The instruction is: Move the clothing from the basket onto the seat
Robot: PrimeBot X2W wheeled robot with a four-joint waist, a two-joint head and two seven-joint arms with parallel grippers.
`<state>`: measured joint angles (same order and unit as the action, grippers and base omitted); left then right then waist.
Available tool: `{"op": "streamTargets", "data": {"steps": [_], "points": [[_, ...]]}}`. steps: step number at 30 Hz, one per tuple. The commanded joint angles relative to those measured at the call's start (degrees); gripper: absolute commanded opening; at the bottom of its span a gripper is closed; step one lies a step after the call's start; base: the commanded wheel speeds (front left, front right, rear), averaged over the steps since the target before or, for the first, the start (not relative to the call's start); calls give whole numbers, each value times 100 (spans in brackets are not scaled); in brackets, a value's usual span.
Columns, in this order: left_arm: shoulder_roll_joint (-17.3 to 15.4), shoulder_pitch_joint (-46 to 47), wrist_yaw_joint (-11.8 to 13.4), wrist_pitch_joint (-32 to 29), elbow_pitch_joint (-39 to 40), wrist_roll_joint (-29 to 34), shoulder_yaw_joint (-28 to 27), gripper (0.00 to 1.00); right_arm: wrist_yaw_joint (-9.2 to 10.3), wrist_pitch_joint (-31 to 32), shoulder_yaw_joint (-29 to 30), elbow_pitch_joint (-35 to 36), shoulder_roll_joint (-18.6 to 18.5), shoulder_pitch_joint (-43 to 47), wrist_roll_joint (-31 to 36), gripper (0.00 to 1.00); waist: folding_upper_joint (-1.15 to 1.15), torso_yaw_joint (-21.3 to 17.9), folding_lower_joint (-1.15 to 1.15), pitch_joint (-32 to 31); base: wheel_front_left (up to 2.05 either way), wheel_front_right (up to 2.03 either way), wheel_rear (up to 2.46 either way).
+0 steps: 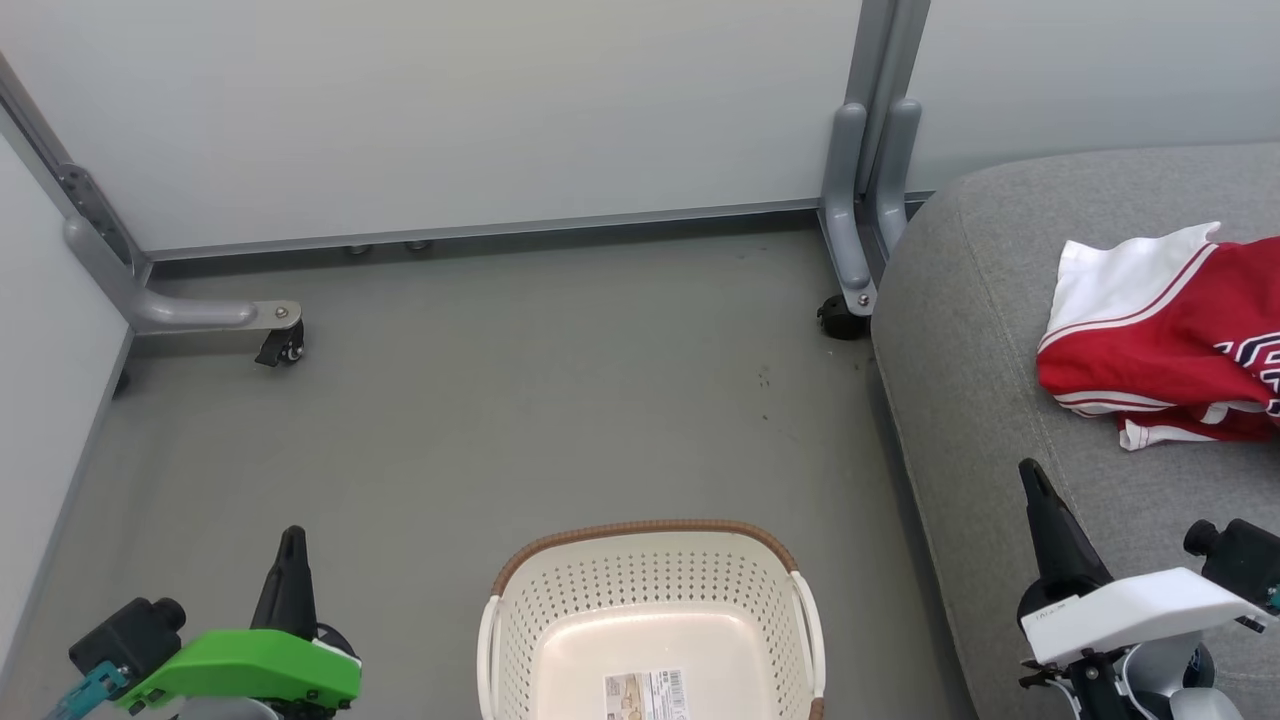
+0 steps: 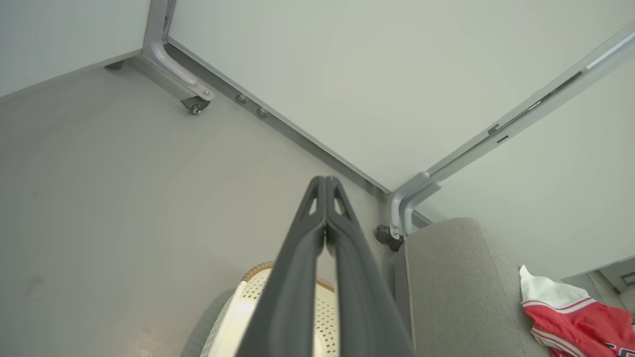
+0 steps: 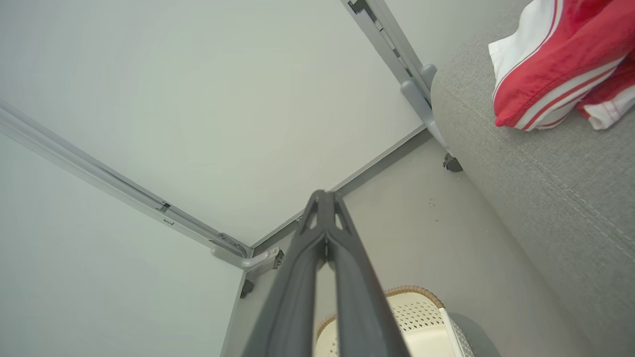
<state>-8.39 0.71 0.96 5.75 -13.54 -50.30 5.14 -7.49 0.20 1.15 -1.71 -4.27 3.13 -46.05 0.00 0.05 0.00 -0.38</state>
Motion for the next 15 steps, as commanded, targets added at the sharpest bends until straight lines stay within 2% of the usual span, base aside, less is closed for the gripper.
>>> {"op": "streamTargets", "data": {"steps": [1,15], "points": [[-20,200,-58,-45,43,-194,-95,0,0,18,17,3,-37,-148,-221,0,0,0,0,1,0,0,0],[109,289,-231,-306,24,-1061,-330,0,0,92,56,-258,-60,-325,-1244,0,0,-1,0,10,0,0,0]]}}
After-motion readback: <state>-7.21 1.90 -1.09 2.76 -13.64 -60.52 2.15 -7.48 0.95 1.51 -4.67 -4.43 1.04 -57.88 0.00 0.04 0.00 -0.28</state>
